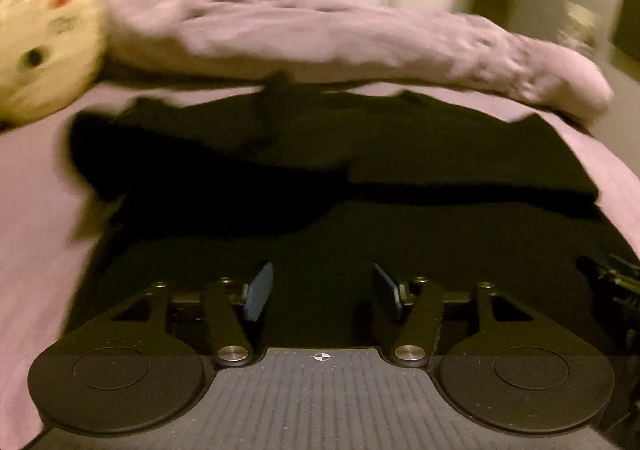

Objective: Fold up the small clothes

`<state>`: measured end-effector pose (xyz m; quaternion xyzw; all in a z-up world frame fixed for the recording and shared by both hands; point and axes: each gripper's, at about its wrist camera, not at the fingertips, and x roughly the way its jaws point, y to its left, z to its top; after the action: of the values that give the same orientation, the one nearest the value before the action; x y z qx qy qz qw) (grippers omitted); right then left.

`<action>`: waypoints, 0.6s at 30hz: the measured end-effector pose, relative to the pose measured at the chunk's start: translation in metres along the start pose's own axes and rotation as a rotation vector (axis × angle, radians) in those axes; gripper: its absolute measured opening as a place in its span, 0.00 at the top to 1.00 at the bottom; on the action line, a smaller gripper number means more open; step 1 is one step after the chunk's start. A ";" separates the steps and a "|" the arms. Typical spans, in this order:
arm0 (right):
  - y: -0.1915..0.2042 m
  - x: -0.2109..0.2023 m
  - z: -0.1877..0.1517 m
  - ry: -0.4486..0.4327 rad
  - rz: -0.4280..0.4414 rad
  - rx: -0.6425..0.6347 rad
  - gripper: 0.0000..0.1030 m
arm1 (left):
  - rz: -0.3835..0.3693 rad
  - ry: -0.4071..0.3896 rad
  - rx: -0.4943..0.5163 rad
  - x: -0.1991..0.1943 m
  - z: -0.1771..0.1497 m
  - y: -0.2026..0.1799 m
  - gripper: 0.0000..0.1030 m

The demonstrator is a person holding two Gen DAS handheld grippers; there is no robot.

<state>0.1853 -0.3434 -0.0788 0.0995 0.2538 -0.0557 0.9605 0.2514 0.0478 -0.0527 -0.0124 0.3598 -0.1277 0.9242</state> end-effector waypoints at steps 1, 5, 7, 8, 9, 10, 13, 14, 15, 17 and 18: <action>0.001 0.000 0.001 0.004 0.003 0.000 0.09 | 0.040 0.000 -0.030 0.000 -0.004 0.011 0.33; 0.016 0.000 0.013 0.061 -0.054 -0.045 0.08 | 0.176 0.012 -0.191 -0.030 -0.030 0.055 0.33; 0.032 0.002 0.026 0.104 -0.051 -0.061 0.09 | 0.204 0.010 -0.251 -0.037 -0.035 0.072 0.32; 0.039 0.003 0.032 0.105 -0.018 -0.030 0.09 | 0.208 0.013 -0.283 -0.041 -0.038 0.080 0.32; 0.047 0.006 0.039 0.108 0.040 0.017 0.11 | 0.194 0.012 -0.309 -0.044 -0.040 0.087 0.32; 0.056 0.010 0.047 0.112 0.096 0.068 0.14 | 0.176 0.011 -0.331 -0.047 -0.043 0.091 0.32; 0.090 0.040 0.065 0.149 0.229 0.179 0.35 | 0.162 0.011 -0.347 -0.050 -0.047 0.090 0.30; 0.102 0.053 0.069 0.177 0.258 0.201 0.42 | 0.152 0.017 -0.358 -0.048 -0.047 0.088 0.28; 0.115 0.071 0.073 0.218 0.283 0.221 0.45 | 0.138 0.015 -0.373 -0.050 -0.049 0.089 0.24; 0.137 0.103 0.077 0.274 0.296 0.257 0.45 | 0.116 0.007 -0.387 -0.051 -0.052 0.086 0.21; 0.148 0.120 0.078 0.305 0.304 0.276 0.44 | 0.118 0.003 -0.374 -0.051 -0.053 0.084 0.21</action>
<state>0.3495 -0.2234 -0.0480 0.2738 0.3680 0.0711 0.8857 0.1989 0.1456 -0.0678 -0.1628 0.3786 -0.0043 0.9111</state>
